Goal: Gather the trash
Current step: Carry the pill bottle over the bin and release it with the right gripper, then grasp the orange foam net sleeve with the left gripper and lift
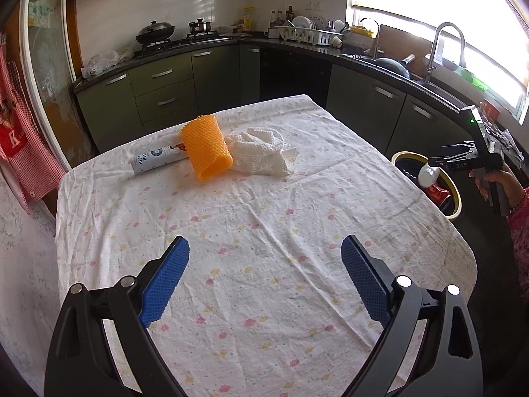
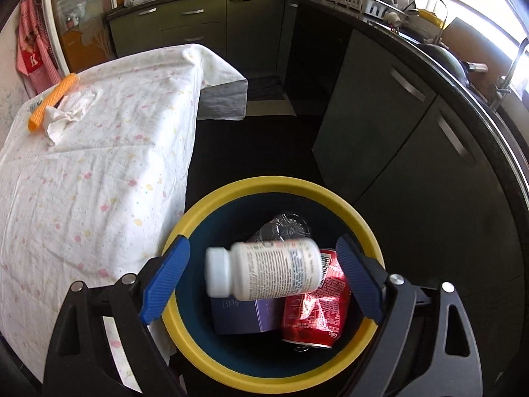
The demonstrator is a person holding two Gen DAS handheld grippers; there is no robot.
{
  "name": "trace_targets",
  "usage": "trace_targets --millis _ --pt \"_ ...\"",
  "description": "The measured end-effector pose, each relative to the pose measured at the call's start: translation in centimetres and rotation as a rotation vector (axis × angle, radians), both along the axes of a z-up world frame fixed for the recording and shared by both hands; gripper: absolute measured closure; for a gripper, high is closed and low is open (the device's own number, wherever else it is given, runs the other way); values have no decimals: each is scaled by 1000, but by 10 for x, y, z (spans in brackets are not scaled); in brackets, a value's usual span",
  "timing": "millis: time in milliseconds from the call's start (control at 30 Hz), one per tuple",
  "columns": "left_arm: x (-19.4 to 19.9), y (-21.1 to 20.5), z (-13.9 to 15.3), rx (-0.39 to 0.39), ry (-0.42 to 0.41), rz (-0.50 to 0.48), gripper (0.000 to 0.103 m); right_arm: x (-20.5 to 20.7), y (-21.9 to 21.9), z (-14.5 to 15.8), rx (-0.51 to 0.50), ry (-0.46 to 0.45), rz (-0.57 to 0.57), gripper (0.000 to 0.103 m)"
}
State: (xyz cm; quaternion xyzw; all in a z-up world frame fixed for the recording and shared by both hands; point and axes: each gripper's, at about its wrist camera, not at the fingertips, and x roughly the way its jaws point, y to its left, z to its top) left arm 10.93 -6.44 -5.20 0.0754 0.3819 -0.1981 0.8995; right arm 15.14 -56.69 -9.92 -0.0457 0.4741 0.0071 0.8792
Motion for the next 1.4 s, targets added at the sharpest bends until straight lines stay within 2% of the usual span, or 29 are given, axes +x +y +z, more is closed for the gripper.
trace_targets --millis 200,300,567,767,933,1000,1100,1267,1400 --pt "3 -6 -4 15 13 -16 11 -17 3 12 16 -41 -35 17" --pt "7 -8 -10 14 30 -17 7 -31 13 15 35 -57 -39 16" --pt "40 -22 -29 18 124 -37 7 -51 43 10 33 -67 16 14" --pt "90 -34 -29 51 134 -5 7 -51 52 4 48 -60 45 14" --pt "147 -27 -23 46 176 55 9 -52 56 -1 52 -54 58 14" --pt "171 -24 -22 34 215 82 18 -52 58 -2 55 -51 65 14" --pt "205 -20 -25 37 270 127 24 -50 60 -5 54 -48 72 14" --pt "246 -23 -34 96 302 187 26 -49 64 -11 59 -37 88 14" --pt "265 -23 -47 90 368 212 30 -48 63 -15 63 -30 93 14"
